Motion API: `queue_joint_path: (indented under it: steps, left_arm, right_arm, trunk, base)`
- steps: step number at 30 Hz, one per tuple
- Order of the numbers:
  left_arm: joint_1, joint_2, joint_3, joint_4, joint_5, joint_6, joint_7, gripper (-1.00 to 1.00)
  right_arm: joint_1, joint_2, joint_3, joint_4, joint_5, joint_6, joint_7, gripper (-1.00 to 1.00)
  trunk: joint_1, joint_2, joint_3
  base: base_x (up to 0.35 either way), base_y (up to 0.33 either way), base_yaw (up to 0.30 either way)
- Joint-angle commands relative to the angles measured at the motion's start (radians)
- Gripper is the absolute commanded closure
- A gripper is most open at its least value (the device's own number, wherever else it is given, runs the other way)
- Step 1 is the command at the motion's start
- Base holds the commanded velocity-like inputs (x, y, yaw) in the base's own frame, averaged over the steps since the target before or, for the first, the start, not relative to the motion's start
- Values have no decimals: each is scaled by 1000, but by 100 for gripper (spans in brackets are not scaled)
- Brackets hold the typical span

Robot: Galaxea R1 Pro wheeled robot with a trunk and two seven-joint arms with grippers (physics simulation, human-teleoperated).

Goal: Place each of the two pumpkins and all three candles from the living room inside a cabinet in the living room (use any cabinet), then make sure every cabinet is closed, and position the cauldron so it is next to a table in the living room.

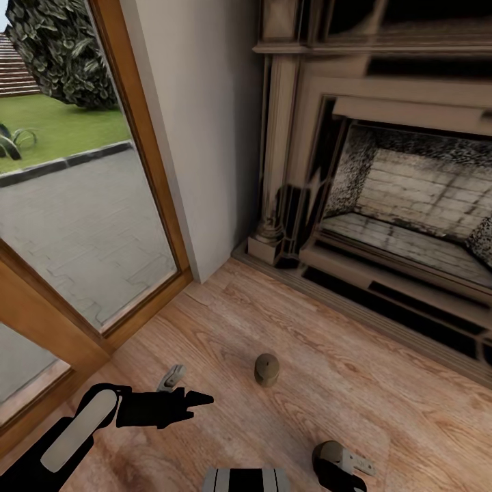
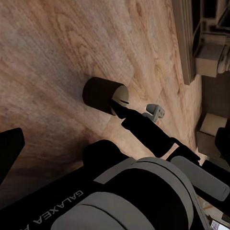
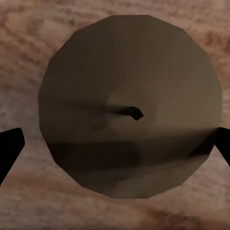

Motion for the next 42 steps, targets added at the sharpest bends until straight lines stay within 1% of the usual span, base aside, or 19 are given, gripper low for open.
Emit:
queue_joint_path:
  steps: [1,2,7,21,27,36,40,42]
  left_arm:
    - [-1,1,-1,0,-7,1,-7,-100]
    - [-1,1,-1,0,-7,1,-7,-100]
    - [-1,1,-1,0,-7,1,-7,-100]
    - [-1,1,-1,0,-7,1,-7,-100]
    - [-1,1,-1,0,-7,1,-7,-100]
    - [-1,-1,-1,1,-7,0,-7,-100]
    - [-1,-1,-1,1,-7,0,-7,-100]
    - [-1,-1,-1,1,-7,0,-7,-100]
  right_arm:
    - [0,0,8,0,-7,-3,-5,-100]
    - [0,0,8,0,-7,-5,-5,-100]
    - [0,0,7,1,-9,-7,-5,-100]
    - [0,0,7,1,-9,-9,-6,-100]
    - [0,2,6,4,-13,-67,-6,-100]
    - [0,1,6,5,-14,-80,-6,-100]
    - [0,1,6,5,-14,-81,-6,-100]
    - [0,2,6,5,-14,-81,-6,-100]
  trunk:
    - [0,0,-1]
    - [0,0,-1]
    - [2,-1,-20]
    - [2,-1,-20]
    - [2,-1,-20]
    - [2,-1,-20]
    - [4,-2,-35]
    - [4,-2,-35]
  base:
    - [0,0,0]
    - [0,0,0]
    - [0,0,0]
    - [0,0,0]
    - [0,0,0]
    - [0,0,0]
    - [0,0,0]
    - [0,0,0]
